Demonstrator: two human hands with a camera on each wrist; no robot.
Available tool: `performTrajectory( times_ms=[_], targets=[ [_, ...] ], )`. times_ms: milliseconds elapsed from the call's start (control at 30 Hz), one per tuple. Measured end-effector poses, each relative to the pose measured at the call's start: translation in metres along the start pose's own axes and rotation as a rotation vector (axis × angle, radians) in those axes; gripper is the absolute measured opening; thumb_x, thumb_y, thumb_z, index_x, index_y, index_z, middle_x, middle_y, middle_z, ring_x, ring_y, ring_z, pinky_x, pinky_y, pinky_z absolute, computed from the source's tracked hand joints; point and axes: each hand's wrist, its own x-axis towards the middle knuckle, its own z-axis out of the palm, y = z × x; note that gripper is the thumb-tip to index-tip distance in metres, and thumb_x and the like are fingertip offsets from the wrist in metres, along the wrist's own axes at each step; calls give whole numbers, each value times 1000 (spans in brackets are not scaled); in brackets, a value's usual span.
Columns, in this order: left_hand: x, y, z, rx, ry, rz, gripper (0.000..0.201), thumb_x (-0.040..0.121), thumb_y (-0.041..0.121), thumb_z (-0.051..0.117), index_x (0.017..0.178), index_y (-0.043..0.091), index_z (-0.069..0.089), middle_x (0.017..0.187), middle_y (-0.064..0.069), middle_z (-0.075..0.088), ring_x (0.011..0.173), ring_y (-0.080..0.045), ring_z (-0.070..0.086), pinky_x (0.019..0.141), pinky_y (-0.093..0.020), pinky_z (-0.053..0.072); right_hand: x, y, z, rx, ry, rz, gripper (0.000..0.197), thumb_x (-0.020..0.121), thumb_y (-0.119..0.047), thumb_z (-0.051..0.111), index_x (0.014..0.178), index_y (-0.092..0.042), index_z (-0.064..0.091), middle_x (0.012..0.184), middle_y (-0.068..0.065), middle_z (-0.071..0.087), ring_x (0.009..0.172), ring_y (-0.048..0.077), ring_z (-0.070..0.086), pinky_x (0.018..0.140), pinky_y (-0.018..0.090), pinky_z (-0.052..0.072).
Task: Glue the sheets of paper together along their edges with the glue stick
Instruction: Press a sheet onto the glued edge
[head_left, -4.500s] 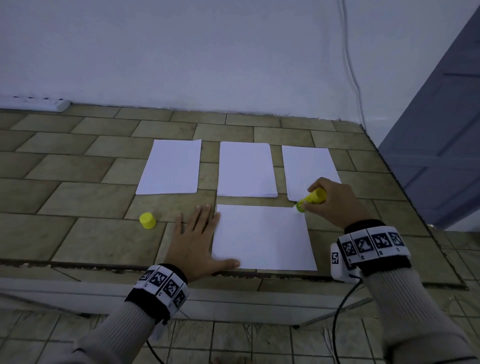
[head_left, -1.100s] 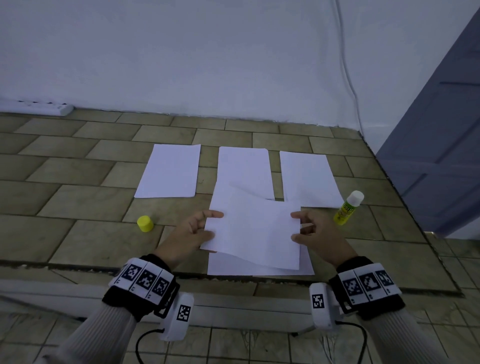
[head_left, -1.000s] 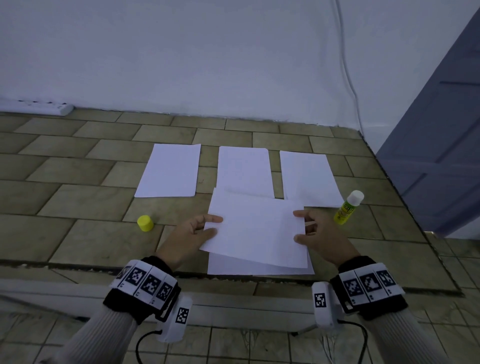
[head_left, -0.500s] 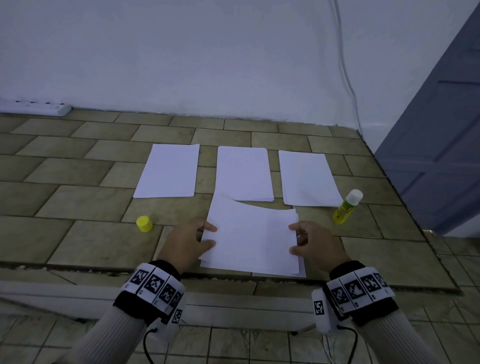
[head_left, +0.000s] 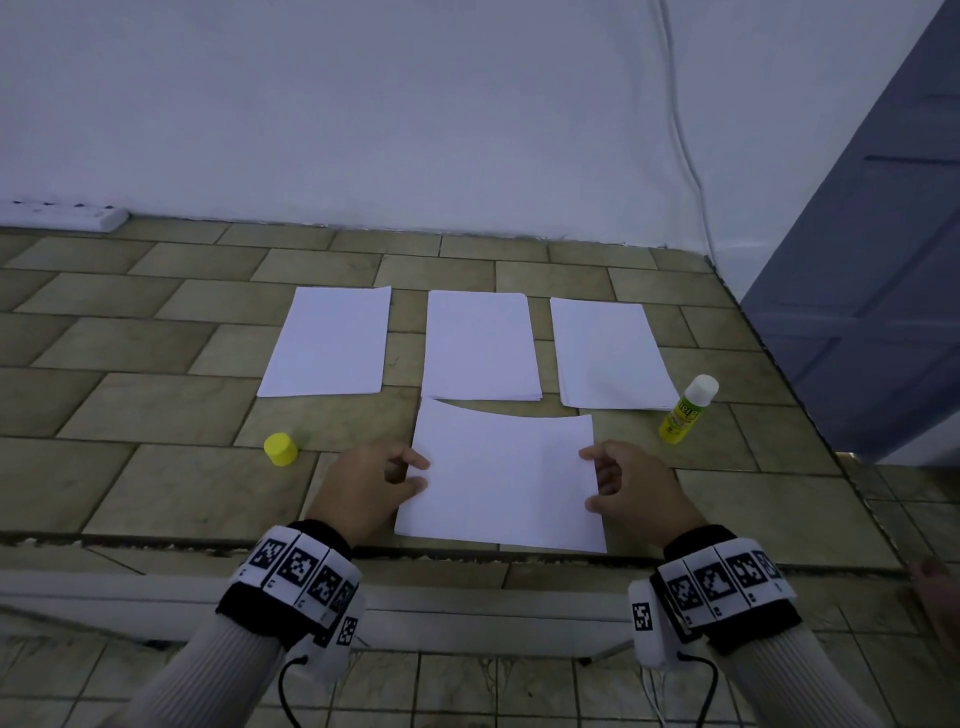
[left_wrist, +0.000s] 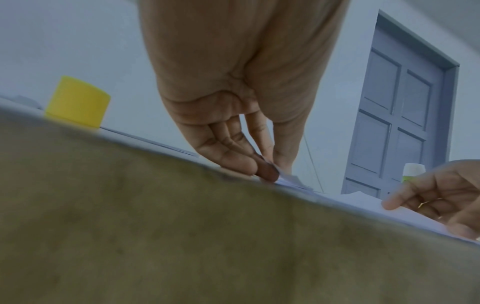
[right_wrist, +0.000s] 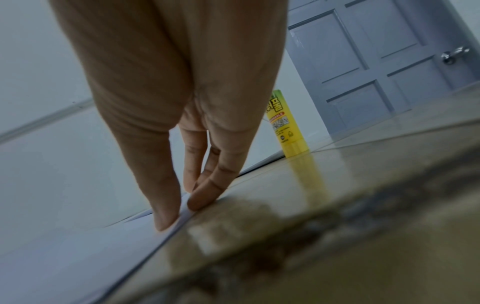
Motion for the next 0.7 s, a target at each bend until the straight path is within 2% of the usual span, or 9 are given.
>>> performTrajectory(
  times_ms=[133, 300, 433, 533, 700],
  targets=[
    [1, -1, 0, -24, 1, -3, 24, 82, 21, 77, 84, 39, 63, 55, 18, 44, 59, 3, 49, 60, -13, 36, -1, 3, -1, 51, 2, 8, 55, 71, 3, 76, 122, -8, 58, 105, 6, 59, 92, 20, 62, 81, 28, 56],
    [0, -1, 0, -25, 10, -4, 28, 80, 22, 79, 82, 44, 61, 60, 15, 54, 65, 4, 55, 60, -10, 35, -2, 3, -1, 68, -3, -5, 54, 71, 4, 76, 121, -8, 58, 106, 6, 57, 92, 19, 60, 81, 29, 56],
    [-1, 0, 0, -22, 12, -5, 29, 80, 22, 79, 81, 44, 61, 55, 15, 52, 60, 3, 54, 59, -13, 37, -4, 5, -2, 75, -3, -10, 54, 72, 3, 76, 121, -9, 58, 106, 7, 57, 91, 19, 61, 81, 29, 56],
    [-2, 3, -2, -13, 4, -8, 25, 80, 21, 78, 83, 40, 62, 57, 17, 51, 59, 9, 53, 56, -6, 32, -4, 5, -1, 72, 1, -12, 54, 72, 3, 75, 121, -10, 58, 106, 7, 56, 91, 19, 61, 81, 29, 56],
    [-1, 4, -4, -14, -9, -19, 24, 80, 21, 78, 84, 39, 63, 56, 17, 51, 60, 9, 54, 55, -5, 33, -4, 5, -1, 80, 4, -13, 53, 72, 3, 76, 120, -10, 58, 104, 5, 56, 90, 17, 60, 80, 27, 56]
  ],
)
